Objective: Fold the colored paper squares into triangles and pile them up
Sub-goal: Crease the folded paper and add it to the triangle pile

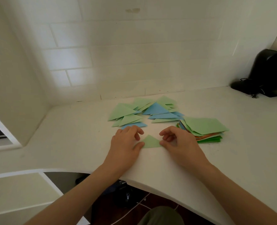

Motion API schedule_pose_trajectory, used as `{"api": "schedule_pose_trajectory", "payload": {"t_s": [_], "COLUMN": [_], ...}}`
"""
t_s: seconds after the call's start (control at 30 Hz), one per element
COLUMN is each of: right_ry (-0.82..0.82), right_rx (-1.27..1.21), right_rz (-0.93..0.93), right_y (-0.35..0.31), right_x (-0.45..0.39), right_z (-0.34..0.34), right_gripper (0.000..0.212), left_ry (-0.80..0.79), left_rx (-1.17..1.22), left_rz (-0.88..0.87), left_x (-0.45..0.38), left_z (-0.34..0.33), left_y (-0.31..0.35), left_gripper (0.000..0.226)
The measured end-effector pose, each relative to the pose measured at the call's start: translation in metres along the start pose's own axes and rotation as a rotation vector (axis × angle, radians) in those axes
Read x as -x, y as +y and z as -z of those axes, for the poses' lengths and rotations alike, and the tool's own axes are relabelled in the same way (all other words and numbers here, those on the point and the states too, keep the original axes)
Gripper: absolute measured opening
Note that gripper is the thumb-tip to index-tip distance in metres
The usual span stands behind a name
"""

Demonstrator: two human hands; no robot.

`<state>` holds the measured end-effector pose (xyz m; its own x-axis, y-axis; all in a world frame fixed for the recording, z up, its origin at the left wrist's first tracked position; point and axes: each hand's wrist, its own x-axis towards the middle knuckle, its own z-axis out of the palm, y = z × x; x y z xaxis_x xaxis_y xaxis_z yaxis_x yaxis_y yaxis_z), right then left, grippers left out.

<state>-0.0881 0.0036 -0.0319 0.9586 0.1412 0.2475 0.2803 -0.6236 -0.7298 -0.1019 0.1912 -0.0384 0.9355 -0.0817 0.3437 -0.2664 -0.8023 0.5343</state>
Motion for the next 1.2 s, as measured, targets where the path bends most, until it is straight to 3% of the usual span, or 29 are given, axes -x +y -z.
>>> {"api": "schedule_pose_trajectory", "payload": {"t_s": [0.23, 0.37, 0.47, 0.6, 0.67, 0.77, 0.83, 1.03, 1.2], "right_ry": [0.031, 0.061, 0.108, 0.386, 0.329, 0.095, 0.028, 0.094, 0.057], "right_rx": [0.043, 0.115, 0.154, 0.23, 0.348, 0.488, 0.521, 0.525, 0.578], "right_rz": [0.077, 0.138, 0.21, 0.231, 0.098, -0.162, -0.191, -0.009, 0.033], "right_y": [0.002, 0.001, 0.001, 0.018, 0.033, 0.05, 0.055, 0.038, 0.023], "right_x": [0.006, 0.008, 0.012, 0.01, 0.01, 0.014, 0.017, 0.027, 0.025], "right_z": [-0.005, -0.01, 0.001, 0.045, 0.062, 0.071, 0.069, 0.047, 0.028], "right_gripper": [0.018, 0.014, 0.013, 0.015, 0.042, 0.074, 0.074, 0.053, 0.056], "left_ry": [0.006, -0.116, -0.211, -0.268, -0.263, -0.259, -0.258, -0.255, -0.245], "left_rx": [-0.207, -0.436, -0.355, -0.142, -0.093, -0.084, -0.082, -0.052, -0.008], "left_rz": [-0.091, 0.016, 0.097, 0.214, 0.224, 0.22, 0.217, 0.213, 0.201], "left_x": [0.006, -0.001, -0.012, -0.02, -0.019, -0.018, -0.019, -0.019, -0.019], "left_z": [-0.002, -0.006, -0.002, 0.008, 0.009, 0.009, 0.009, 0.009, 0.01], "left_y": [0.014, 0.036, 0.04, 0.038, 0.038, 0.039, 0.04, 0.036, 0.033], "left_gripper": [0.026, 0.044, 0.047, 0.047, 0.044, 0.041, 0.04, 0.038, 0.033]}}
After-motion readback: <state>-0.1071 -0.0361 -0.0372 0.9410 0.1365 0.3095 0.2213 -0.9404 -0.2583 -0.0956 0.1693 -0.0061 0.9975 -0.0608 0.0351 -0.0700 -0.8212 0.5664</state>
